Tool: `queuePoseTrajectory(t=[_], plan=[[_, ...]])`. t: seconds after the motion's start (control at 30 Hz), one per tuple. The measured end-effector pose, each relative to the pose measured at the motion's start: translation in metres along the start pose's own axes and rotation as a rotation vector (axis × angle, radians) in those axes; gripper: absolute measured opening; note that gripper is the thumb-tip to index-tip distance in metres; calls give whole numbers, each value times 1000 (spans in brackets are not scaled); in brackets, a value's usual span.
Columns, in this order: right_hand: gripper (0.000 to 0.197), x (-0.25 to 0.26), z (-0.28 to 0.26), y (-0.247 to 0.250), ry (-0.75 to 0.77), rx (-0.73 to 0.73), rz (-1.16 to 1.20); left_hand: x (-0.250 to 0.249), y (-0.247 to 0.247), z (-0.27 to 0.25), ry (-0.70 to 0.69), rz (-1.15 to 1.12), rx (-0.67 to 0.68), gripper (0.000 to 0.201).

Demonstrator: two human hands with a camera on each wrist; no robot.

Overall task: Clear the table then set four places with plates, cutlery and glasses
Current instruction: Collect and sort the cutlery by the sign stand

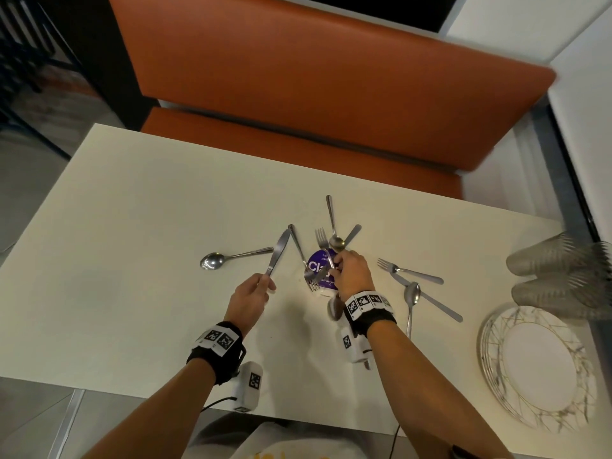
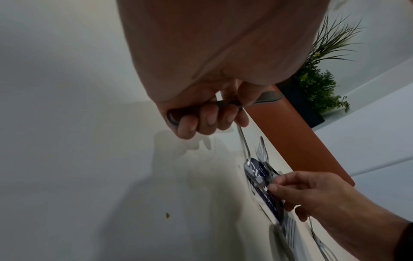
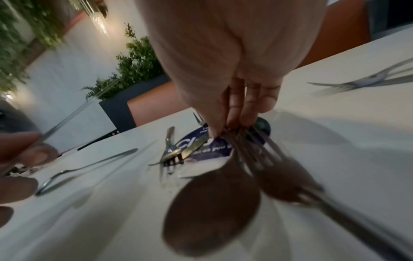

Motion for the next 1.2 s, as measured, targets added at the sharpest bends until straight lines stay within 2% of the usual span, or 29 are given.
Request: queuePoseTrajectory(t=[0.3,0.4,0.47,0.53,0.6,0.73,0.8,0.9,1.03,1.2], plan=[[14,-48,-2,20,-193,-27,131,-7,-5,14,1,-9,12,39],[8,-59,-10,30,-268,-105,27,-12,-10,19,-11,7,20,38],[17,-56,-13,34,-275,-167,-180,-16,-13,21,-25,18,24,38],[20,-40,-10,34,-147,-223,-300,-16,-15,22,-28,35,31,37],[18,-16,0,32,50,-189,-275,-16,-15,24,-27,39,33,36],[26,19,28,19,324,60,-418,-21,-14,26,-15,37,39,31],[23,29,38,13,390,215,-546,-26,-12,27,-19,29,32,31],[13,39,47,12,484,360,-703,-35,-9,31,-34,20,5,32],[11,49,46,9,594,471,-860,-40,-9,34,-31,1,-16,33],[19,59,45,16,684,582,-876,-44,-11,34,-22,-34,-50,33]])
Point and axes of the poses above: each hand's wrist, its own z-axis towards the middle knuckle, its own y-axis out of the back of the hand, x = y × z, the point moved 6 cm from there along z, towards the middle knuckle, and after that the axes turned 13 degrees about x, right-handed, at the moved point
